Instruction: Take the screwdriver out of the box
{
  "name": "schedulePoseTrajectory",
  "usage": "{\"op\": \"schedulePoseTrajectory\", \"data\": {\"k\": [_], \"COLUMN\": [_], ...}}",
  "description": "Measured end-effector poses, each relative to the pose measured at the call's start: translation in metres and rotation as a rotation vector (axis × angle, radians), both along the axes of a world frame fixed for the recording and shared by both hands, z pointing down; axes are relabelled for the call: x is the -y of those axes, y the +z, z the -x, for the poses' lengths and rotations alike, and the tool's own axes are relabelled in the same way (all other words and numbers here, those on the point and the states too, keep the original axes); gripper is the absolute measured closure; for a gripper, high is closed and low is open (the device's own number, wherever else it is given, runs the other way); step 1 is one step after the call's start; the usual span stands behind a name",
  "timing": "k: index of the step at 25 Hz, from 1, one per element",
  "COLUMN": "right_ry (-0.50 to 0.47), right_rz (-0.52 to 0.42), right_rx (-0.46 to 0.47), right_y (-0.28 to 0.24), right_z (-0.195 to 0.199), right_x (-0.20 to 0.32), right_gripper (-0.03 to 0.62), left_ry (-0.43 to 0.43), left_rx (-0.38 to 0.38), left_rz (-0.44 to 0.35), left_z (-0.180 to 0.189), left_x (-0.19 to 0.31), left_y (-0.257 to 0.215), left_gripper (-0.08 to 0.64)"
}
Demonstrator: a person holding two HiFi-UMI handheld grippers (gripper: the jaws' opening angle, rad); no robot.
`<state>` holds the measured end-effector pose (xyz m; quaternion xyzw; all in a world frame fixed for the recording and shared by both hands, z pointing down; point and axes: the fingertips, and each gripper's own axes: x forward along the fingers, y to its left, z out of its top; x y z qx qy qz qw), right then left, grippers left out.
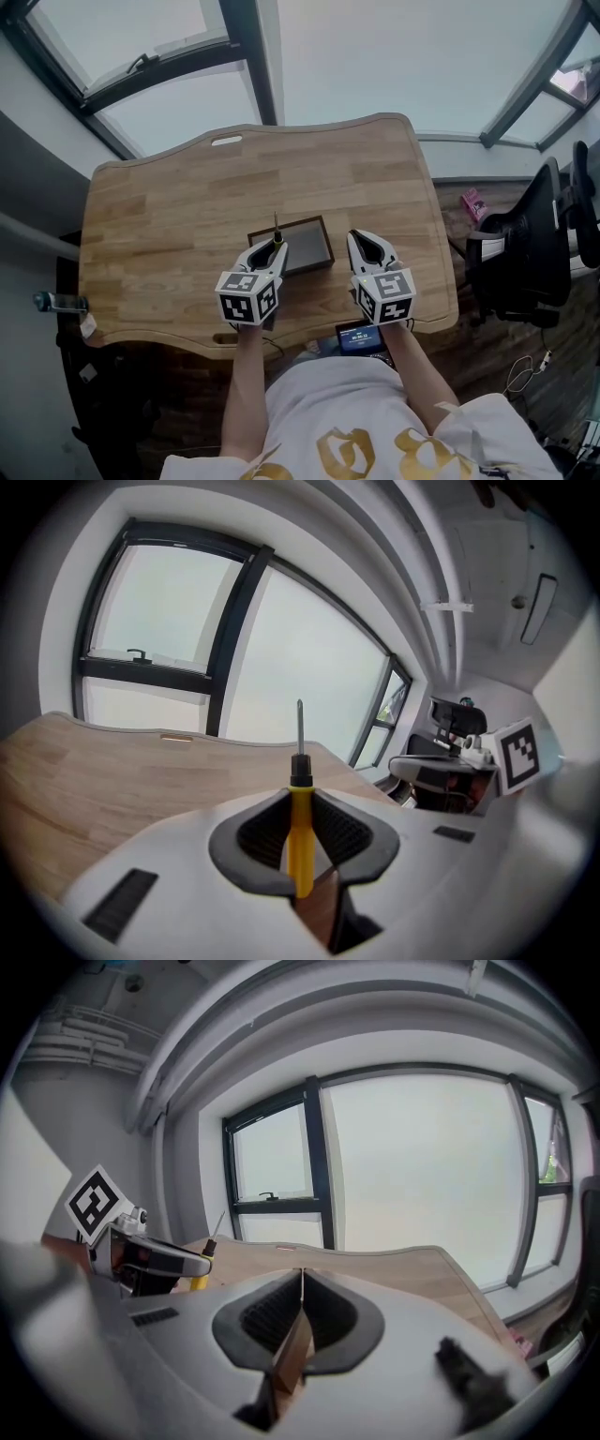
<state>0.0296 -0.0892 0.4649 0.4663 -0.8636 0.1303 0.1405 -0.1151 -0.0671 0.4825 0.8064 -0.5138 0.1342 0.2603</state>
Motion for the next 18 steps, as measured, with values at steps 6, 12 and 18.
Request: {"op": "schedulePoseTrajectory", "data": {"k": [6,12,18], "right_ry": [0.018,-0.012,-0.030], "right_rz": [-0.008,-0.003,-0.063], "right_rx": [0.008,0.061,0.089], "right_y": [-0.008,-0.012,-0.031], "right_z": [-0.009,-0.011,-0.009], "right_x": [-0.016,-0.031,-0.028], "right_gripper": [0.560,0.558,0.560], "left_ry": [-0.055,-0.085,-0.127], "left_rx": [-0.031,0.011,0.070], "left_rz": [-0.128,-0.191,-0.227], "left_z": [0.000,-0.006,-0.009], "left_x": [-0.009,-0.021,-0.024], "left_y": [-0.028,-0.039,-0.049], "left_gripper": [0.483,0.482,0.482]}}
